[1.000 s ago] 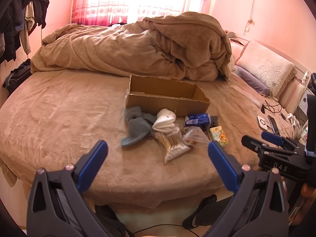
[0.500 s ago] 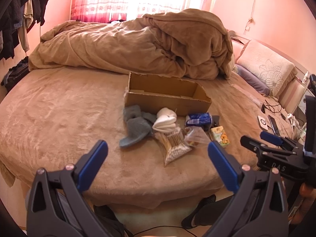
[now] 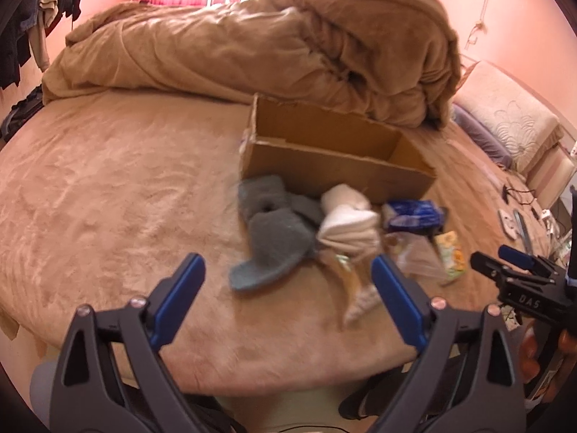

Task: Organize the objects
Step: 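Grasp the cartoon tissue pack with the right gripper while the left grasps grey socks, then carry tissue pack and grey socks into the cardboard box and release both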

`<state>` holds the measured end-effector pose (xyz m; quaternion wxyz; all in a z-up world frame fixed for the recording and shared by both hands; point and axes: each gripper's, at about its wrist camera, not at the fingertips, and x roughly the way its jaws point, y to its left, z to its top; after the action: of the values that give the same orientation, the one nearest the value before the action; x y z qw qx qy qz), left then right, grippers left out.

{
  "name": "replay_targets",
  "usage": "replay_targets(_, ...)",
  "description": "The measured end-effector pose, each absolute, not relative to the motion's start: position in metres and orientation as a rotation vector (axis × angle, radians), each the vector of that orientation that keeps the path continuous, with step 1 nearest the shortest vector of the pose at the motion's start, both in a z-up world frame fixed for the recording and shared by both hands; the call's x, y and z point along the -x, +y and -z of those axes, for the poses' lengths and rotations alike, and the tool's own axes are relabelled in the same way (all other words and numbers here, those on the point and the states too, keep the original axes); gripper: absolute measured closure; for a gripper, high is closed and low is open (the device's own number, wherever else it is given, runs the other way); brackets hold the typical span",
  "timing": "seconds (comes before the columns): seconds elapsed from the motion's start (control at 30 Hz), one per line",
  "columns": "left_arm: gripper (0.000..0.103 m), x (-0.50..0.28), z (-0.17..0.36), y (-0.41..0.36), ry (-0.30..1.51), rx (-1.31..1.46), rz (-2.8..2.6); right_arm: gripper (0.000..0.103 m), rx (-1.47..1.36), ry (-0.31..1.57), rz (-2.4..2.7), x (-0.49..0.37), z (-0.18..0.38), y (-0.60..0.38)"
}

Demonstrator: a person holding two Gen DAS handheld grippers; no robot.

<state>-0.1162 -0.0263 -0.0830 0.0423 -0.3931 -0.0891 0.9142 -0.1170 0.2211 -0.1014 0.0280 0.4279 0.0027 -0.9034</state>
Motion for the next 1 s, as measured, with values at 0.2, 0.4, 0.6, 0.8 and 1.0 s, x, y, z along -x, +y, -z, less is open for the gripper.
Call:
replay_targets(0.2, 0.009, 0.153, 0.11, -0.041, -0.274, 1.279, -2.799, 0.02, -1.396, -0.006, 2.746, 0.145, 0.133, 0.235)
replay_targets(0.4, 0.009, 0.19, 0.134, -0.048, -0.313, 1.329, -2.74, 0.02, -1.424, -0.061, 2.689, 0.163, 0.157, 0.246)
replay_targets(0.6, 0.018, 0.203, 0.145, -0.043, -0.304, 1.331, -2.717, 0.023, -1.415, -0.046, 2.645, 0.166, 0.166, 0.24)
replay_targets(0.8, 0.051, 0.196, 0.14, -0.03, -0.274, 1.296, -2.684, 0.055, -1.413, -0.029, 2.639, 0.163, 0.165, 0.241)
replay_targets(1.0, 0.064, 0.184, 0.13, -0.03, -0.272, 1.258, -2.68, 0.055, -1.346, -0.015, 2.655, 0.152, 0.151, 0.241)
